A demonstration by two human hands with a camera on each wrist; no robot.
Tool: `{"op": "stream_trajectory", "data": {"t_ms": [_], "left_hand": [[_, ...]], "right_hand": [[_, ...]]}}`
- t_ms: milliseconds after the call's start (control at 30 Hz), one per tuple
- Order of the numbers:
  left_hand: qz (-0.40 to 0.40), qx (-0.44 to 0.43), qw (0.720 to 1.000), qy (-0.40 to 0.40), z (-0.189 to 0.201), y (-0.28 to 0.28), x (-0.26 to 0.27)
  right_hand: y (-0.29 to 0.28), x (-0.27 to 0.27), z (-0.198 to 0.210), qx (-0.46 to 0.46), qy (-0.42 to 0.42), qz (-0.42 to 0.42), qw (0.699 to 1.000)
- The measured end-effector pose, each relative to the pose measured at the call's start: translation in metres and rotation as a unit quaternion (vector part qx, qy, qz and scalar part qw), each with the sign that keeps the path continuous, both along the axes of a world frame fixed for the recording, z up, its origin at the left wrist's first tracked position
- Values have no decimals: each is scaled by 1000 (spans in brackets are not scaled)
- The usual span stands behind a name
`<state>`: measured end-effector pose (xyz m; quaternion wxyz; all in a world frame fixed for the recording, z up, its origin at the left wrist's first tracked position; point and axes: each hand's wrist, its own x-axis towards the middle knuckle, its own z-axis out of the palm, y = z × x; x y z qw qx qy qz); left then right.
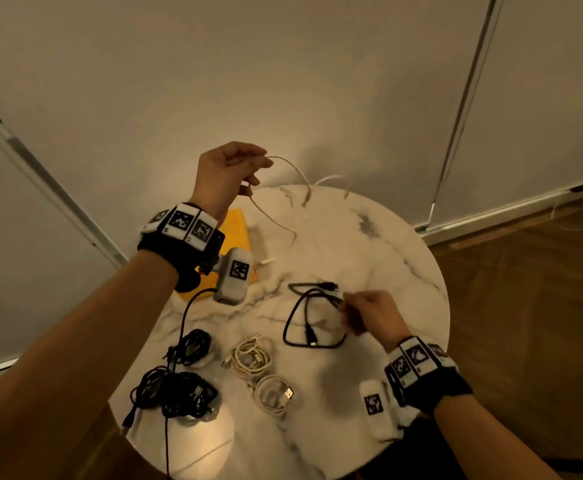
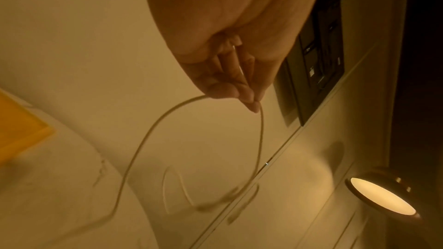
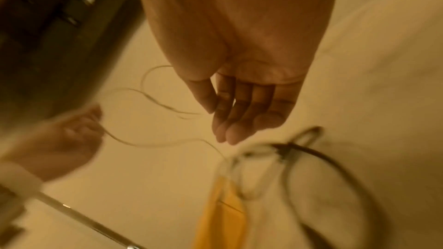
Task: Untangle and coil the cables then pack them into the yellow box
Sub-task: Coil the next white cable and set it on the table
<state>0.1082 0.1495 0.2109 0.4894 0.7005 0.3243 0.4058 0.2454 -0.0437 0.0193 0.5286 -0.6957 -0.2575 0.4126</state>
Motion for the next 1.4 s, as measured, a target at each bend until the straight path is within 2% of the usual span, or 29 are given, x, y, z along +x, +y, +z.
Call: {"op": "stream_trajectory", "data": {"t_ms": [100,233,367,467,567,633,700,800,900,1000,1100,1233,1333,1400], "left_hand": [[-16,8,1000,3,11,-12,-5],[-67,5,997,-28,30,-34,-10],[-137,-21,987,-78,46,-66,-6],[-174,-69,973,-138,60,-80,-2],[-208,-127,953,-179,69,-87,-1],[-211,-125,954,-173,65,-89,1],[-190,-135,958,-164,54,-87,4],[-152,-201,956,-147,27,-81,2],[-144,-195,967,-73,-16,-95,-6],[-197,-158,967,36,-73,-132,-18],[-295,-156,937,101,-128,-170,-28],[-332,-253,908,35,-167,-208,-37],[-307,-330,892,-22,-178,-219,-46],[-267,-416,868,-60,-177,-219,-52]], "right_hand": [[14,2,60,107,-23,6,994],[19,-11,105,163,-45,42,985],[19,-35,118,206,-124,63,969],[17,-42,125,249,-194,33,948],[13,-37,131,278,-178,-26,944],[7,-33,134,286,-150,-31,946],[0,-31,138,283,-123,-15,951],[-14,-27,141,292,-92,-7,952],[-29,-20,139,311,-36,-32,949],[-46,-10,134,329,41,-72,941],[-61,-4,124,332,89,-107,933],[-83,-1,98,292,100,-141,941],[-97,2,75,260,118,-163,945],[-104,3,58,233,121,-163,951]]}}
